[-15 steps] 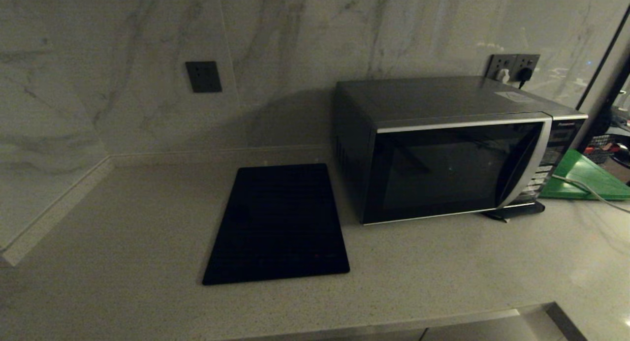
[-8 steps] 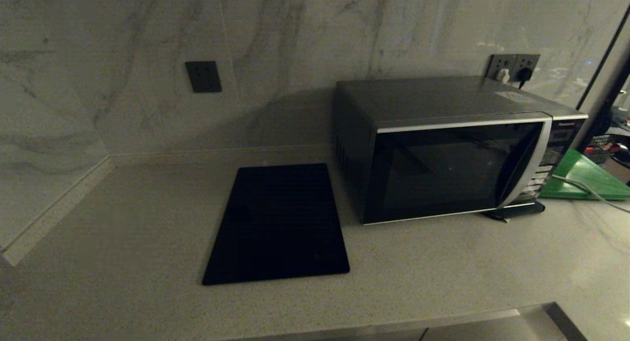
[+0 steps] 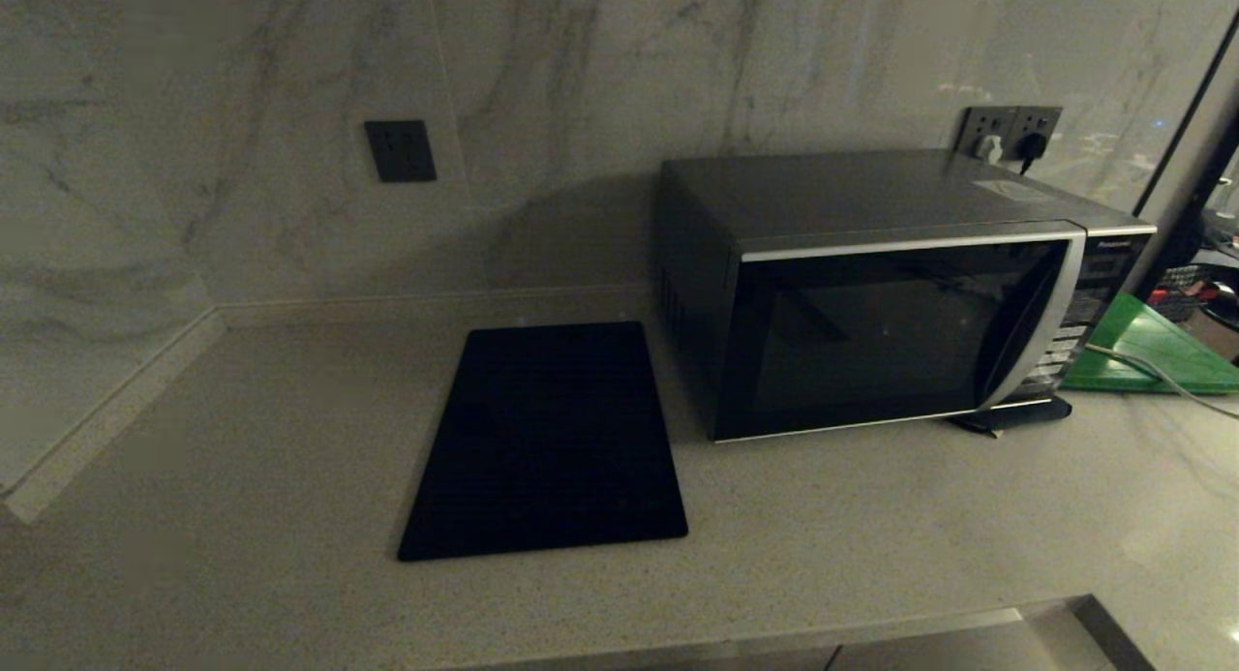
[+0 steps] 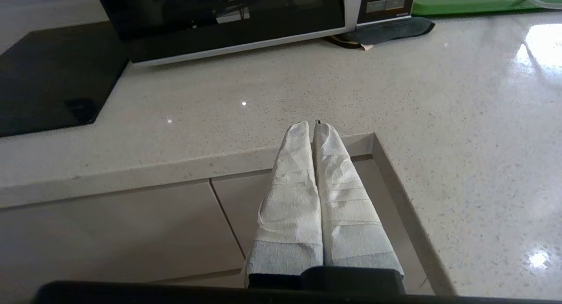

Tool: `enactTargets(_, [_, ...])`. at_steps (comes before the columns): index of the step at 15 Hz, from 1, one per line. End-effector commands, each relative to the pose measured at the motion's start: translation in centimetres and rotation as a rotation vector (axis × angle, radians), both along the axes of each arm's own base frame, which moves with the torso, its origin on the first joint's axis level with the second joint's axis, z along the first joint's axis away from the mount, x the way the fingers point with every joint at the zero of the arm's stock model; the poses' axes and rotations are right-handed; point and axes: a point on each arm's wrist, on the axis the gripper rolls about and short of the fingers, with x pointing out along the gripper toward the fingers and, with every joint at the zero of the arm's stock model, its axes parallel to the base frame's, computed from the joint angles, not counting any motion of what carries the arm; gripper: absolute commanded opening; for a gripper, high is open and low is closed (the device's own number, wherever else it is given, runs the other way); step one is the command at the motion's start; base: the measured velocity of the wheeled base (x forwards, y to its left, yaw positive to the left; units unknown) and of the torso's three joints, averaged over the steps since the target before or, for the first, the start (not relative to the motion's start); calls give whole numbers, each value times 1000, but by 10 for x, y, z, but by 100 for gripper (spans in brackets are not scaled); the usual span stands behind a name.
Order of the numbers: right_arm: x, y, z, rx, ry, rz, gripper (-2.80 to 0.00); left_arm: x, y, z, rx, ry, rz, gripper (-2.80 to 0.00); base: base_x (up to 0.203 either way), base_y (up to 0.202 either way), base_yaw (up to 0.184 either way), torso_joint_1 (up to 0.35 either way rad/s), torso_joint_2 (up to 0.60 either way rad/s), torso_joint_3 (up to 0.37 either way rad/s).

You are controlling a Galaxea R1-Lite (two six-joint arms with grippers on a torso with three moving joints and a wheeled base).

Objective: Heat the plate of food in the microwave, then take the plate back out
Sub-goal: Open the microwave oven

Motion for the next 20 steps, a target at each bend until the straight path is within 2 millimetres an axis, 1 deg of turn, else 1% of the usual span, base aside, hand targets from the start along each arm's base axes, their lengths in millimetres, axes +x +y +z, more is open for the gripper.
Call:
enactTargets(1, [0, 0, 0, 3, 3, -2, -280, 0, 0, 0, -2, 1, 1, -280, 0, 0, 0, 0, 0, 0])
enactTargets(20, [0, 0, 0, 23, 0, -7, -280, 0, 0, 0, -2, 1, 1, -280, 0, 0, 0, 0, 0, 0])
